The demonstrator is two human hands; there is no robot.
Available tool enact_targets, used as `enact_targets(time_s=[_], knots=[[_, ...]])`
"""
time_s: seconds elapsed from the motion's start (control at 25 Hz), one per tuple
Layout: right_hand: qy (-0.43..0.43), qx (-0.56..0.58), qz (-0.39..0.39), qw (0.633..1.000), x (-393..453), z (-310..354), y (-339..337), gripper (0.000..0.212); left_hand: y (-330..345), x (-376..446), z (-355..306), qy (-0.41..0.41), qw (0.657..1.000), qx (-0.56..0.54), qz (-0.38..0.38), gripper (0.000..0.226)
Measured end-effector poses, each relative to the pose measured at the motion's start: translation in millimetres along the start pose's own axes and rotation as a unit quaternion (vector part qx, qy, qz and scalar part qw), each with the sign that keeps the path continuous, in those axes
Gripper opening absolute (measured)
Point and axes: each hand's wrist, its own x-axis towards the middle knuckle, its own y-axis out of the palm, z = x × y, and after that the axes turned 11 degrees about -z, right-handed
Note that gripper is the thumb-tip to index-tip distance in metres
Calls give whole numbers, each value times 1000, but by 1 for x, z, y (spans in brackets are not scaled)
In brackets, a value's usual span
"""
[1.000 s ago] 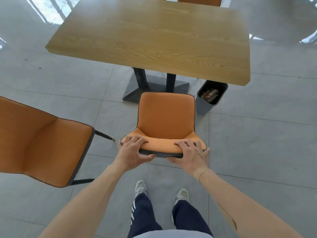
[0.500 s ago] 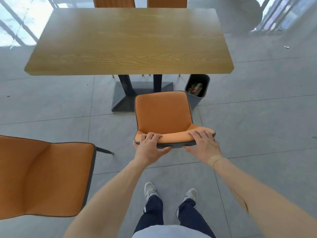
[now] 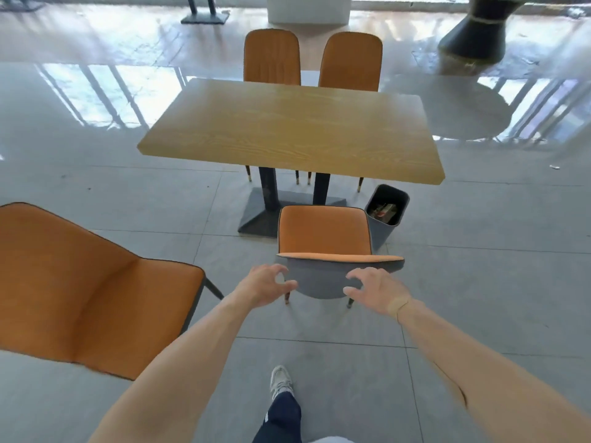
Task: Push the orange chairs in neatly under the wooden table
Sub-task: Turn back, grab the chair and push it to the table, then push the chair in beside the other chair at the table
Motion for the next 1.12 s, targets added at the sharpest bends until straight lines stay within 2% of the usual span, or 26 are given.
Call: enact_targets(time_s=[0.16,0.32,0.48,0.68,0.88,1.12], knots=[[-94,0,2,996,-29,33,1,42,-17,-78,36,-40,999,-35,-9,60],[-195,-14,43,980,-51,87,16,40,-32,-161,83,-78,995,-40,-50,56],[-271,-22,77,959,-71,155,40,41,-45,-241,134,-152,982,-35,-109,56],[-376,-14,108,920,-104,257,70,41,-57,-340,194,-232,945,-112,-200,52],[-477,-4,147,867,-155,371,106,39,-63,-434,256,-302,897,-165,-276,52],[-562,2,140,815,-224,504,158,42,-83,-531,354,-310,864,-196,-345,47]])
